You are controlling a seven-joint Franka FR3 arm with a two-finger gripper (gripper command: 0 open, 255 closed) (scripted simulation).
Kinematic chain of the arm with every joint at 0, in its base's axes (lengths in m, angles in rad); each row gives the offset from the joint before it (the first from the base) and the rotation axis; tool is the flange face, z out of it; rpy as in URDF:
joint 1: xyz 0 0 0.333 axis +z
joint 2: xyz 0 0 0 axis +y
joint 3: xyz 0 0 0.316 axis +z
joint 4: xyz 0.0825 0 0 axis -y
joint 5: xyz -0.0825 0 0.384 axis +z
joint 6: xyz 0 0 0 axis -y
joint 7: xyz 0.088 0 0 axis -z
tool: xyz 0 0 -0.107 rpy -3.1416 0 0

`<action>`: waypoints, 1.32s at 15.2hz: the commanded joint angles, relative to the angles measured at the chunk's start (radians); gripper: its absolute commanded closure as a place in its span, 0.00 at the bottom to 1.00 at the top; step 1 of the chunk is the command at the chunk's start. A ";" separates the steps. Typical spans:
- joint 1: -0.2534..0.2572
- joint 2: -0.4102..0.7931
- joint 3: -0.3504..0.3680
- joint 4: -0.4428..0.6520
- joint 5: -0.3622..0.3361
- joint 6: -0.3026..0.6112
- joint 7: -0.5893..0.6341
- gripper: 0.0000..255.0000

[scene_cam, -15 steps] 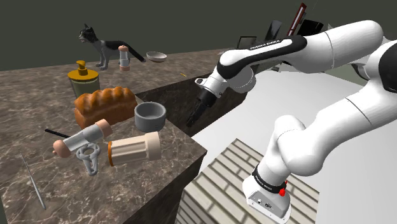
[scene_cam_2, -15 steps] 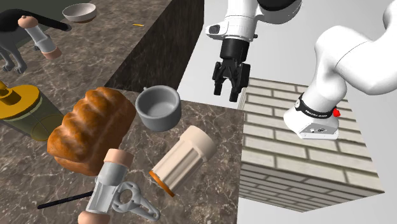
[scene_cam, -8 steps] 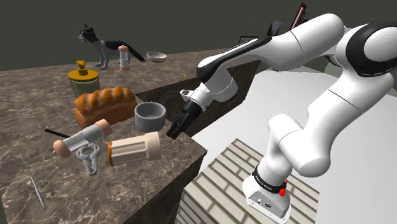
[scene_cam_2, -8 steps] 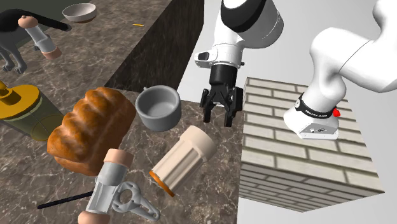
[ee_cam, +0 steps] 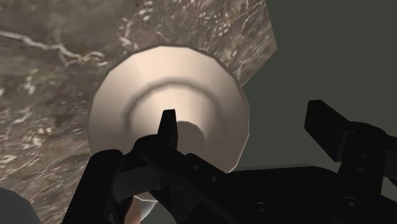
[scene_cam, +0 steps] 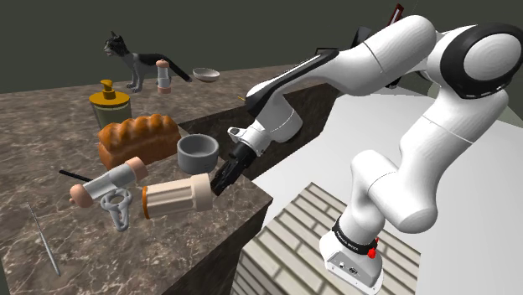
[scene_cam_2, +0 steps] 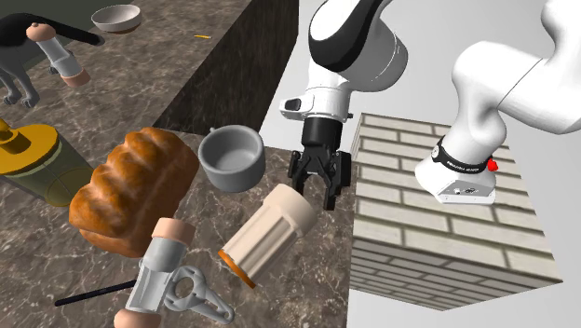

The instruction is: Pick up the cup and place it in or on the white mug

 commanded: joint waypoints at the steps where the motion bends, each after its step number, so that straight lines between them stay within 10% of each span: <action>1: 0.007 0.005 0.005 0.000 0.015 0.005 -0.006 0.00; 7: 0.007 0.005 0.005 0.000 0.015 0.005 -0.005 0.00; 8: 0.007 0.005 0.005 0.000 0.015 0.005 -0.005 1.00; 20: -0.002 -0.041 0.016 -0.002 -0.031 0.014 0.052 1.00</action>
